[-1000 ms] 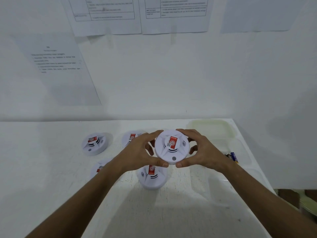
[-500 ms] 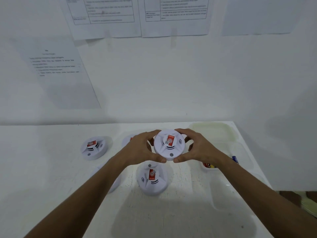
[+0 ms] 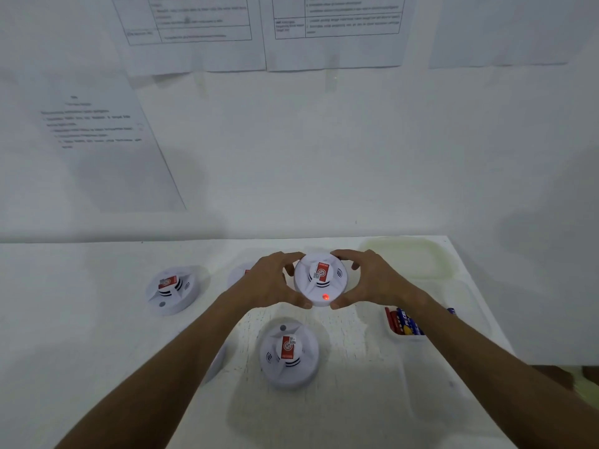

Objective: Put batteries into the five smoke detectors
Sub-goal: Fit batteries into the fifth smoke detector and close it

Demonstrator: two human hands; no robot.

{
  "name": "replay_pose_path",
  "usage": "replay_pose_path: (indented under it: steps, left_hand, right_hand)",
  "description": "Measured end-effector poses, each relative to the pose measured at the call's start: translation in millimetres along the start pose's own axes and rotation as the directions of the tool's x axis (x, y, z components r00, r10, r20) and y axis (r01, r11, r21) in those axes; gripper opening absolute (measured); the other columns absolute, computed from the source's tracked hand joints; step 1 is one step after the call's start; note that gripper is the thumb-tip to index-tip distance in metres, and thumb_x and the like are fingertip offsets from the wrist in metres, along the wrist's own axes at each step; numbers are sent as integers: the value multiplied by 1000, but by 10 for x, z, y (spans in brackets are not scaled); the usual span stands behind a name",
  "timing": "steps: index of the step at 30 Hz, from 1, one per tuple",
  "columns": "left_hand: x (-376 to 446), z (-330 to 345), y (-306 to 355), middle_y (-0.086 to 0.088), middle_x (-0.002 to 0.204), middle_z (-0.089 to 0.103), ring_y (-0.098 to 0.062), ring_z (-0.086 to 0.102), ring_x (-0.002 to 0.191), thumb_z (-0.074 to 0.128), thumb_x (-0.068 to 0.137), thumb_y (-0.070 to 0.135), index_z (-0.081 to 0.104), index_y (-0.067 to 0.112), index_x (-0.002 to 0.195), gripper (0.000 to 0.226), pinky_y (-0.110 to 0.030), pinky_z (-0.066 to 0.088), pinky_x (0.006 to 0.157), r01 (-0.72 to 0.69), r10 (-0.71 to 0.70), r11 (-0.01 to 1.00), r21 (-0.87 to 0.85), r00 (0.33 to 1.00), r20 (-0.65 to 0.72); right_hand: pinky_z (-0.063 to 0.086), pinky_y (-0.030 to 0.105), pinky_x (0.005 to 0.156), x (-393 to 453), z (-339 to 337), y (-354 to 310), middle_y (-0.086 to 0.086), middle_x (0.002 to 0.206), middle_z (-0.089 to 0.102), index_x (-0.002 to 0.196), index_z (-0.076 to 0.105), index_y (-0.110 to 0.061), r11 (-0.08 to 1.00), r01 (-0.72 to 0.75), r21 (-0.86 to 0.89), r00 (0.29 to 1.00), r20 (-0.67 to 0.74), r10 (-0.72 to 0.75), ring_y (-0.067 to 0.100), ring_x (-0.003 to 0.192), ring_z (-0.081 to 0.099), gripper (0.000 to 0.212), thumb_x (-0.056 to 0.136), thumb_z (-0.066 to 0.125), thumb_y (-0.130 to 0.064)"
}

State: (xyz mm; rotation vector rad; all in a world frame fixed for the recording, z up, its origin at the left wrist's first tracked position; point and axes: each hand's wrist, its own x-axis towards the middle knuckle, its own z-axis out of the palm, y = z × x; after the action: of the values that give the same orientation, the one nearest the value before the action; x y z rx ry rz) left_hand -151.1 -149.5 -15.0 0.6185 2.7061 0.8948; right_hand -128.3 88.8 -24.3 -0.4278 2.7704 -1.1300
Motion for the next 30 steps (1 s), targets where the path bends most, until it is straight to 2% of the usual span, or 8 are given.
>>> replay_pose_path:
  steps: [2,4,8,11,15,19,22,30]
  left_hand:
    - [47,20,-36,13,105,59,1,51,78,90,57,47,52,31,135,88,-16,38,70,13,-13,1000,13,1000,12]
    - [78,27,-33,12,102,58,1,49,77,90,58,45,53,31,132,84,-13,36,67,15,-15,1000,17,1000,21]
    - [132,64,-60,11,100,59,-2,50,79,91,58,40,57,29,127,77,-13,36,70,33,-33,999,-2,999,36]
    - [175,107,-110,7,104,64,-12,57,91,91,57,43,62,27,122,73,-23,44,84,37,-37,999,6,998,52]
    - [182,120,-105,3,109,67,-15,60,97,91,59,38,64,21,120,68,-28,47,90,38,-39,999,11,997,72]
    - [201,110,-87,4,115,66,-18,59,103,91,57,42,61,24,123,75,-35,46,94,61,-64,997,44,995,71]
    - [229,111,-110,6,116,65,-16,58,104,89,57,49,61,27,123,75,-41,45,97,73,-80,993,97,994,76]
    - [273,157,-107,9,118,63,-18,53,111,81,58,64,57,32,123,76,-42,31,95,81,-121,948,307,986,112]
  right_hand:
    - [37,31,98,35,0,13,-20,121,56,136,52,-30,995,-32,-90,999,18,34,9,112,45,90,57,95,-41]
    - [32,35,93,87,4,41,-16,119,60,133,54,-33,985,-52,-167,998,12,54,17,111,42,87,57,94,-45]
    - [21,30,85,164,26,98,-13,122,62,132,55,-35,970,-60,-234,998,16,66,16,111,38,87,55,92,-52]
    - [18,29,86,196,39,107,-10,128,59,132,54,-33,963,-58,-263,997,38,70,17,113,38,86,57,90,-54]
    - [29,27,98,223,10,63,-4,132,59,134,56,-22,971,-54,-232,988,127,85,19,120,48,84,61,92,-44]
    - [37,-1,82,251,-32,82,0,127,65,129,61,-14,986,-49,-161,983,168,76,15,112,58,80,59,95,-33]
    - [32,-7,76,266,-37,81,0,131,63,131,60,-16,987,-53,-154,983,168,79,15,115,57,80,61,95,-32]
    - [46,28,98,302,49,102,0,122,68,126,63,-19,972,-67,-225,975,192,112,19,111,61,76,60,94,-38]
